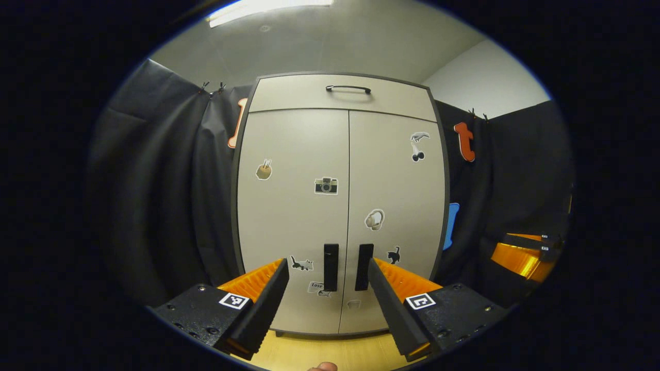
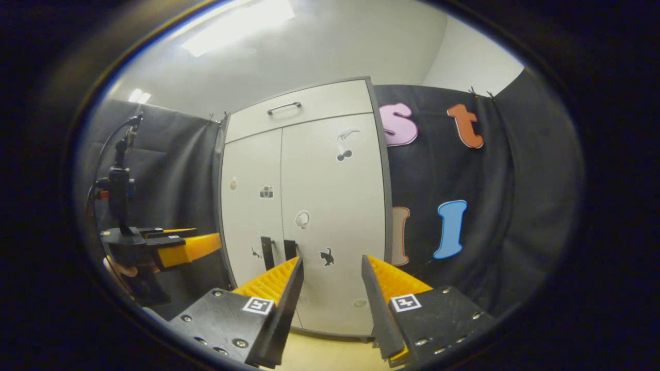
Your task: Grab one shoe with the right hand and put it into the shoe cabinet, grab the other shoe with the left hand and put it into the shoe cabinet; then close the right door with the right hand and the left door with the left hand.
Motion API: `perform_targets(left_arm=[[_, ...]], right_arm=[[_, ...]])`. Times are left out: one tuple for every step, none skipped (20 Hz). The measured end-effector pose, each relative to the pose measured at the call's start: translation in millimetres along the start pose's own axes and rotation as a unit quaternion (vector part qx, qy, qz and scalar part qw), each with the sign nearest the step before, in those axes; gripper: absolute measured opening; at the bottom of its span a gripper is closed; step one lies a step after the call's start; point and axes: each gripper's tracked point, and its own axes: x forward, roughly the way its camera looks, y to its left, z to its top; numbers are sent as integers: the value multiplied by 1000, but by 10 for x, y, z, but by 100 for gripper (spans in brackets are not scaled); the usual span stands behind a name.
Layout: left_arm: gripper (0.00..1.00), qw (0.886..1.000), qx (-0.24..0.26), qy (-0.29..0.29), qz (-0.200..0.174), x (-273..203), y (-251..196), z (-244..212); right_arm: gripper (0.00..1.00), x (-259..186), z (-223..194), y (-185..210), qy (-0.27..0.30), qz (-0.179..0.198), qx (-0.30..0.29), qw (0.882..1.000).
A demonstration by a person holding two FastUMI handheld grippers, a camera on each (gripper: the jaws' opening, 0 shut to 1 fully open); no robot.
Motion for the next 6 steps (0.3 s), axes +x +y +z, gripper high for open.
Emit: perform_targets(left_arm=[[95, 1000, 0, -1, 2, -33, -50, 14], [95, 1000, 1, -3, 4, -71, -99, 24], [95, 1000, 3, -3, 7, -91, -134, 34], [91, 1000, 6, -5, 10, -103, -168, 41], [95, 1000, 10, -5, 13, -105, -208, 45], [95, 1000, 13, -5, 15, -124, -248, 44]], right_arm=[[65, -26, 12, -26, -1, 3, -2, 1000], [68, -53, 26, -62, -3, 5, -2, 1000], [68, -97, 32, -93, -5, 7, -3, 1000], [65, -121, 46, -136, -7, 8, -4, 1000], [65, -138, 53, -178, -8, 8, -4, 1000], [65, -143, 68, -225, -9, 8, -4, 1000]])
